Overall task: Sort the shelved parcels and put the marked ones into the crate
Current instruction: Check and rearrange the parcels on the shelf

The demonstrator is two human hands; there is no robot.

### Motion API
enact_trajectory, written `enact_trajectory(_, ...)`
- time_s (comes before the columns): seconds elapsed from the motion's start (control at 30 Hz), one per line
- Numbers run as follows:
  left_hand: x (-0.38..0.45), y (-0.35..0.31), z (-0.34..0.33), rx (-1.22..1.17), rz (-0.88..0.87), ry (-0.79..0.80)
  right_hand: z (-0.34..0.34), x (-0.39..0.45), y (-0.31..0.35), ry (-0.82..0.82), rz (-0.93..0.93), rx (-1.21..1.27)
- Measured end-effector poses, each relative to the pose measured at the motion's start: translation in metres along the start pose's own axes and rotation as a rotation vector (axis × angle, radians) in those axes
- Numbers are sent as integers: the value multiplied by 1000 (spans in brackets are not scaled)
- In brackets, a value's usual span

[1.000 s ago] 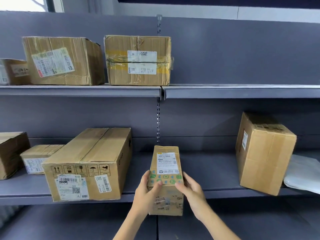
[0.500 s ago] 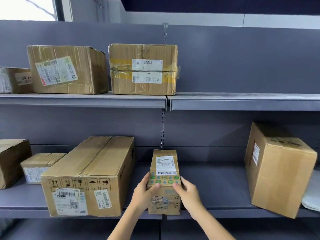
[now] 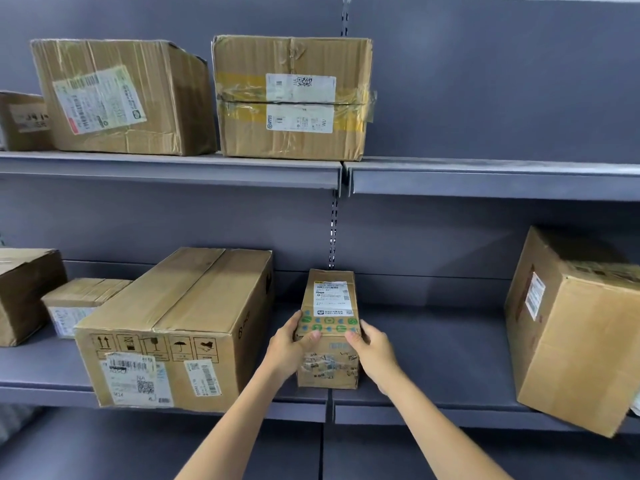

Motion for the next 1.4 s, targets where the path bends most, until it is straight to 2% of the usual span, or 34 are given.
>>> enact_trajectory(0.5,-1,-6,3,106,-9,-74,0,-1,-7,-6,-91,42)
enact_trajectory(0.7,-18,31,9,194,60,-56,8,-46,-33,-2,-219,-14)
enact_trajectory(0.9,-39,60,0,225,95,-62,7,-84,-39,-28,-256,-12)
enact_trajectory(1.1,-54,52,-31,276,17,64,27,-111,-31,-94,-291,-34)
enact_trajectory(1.4,-65,49,-89,227,-31,294,70,-153,-34,-271,-358,-111)
Point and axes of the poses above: each hand's wrist, its own x-axis towards the middle knuckle, its own z-axis out of the back of the hand, y = z × x, the point moved 5 cm from there along x, towards the middle knuckle, and after that the axes turned 12 degrees about z, right-handed, at the moved point
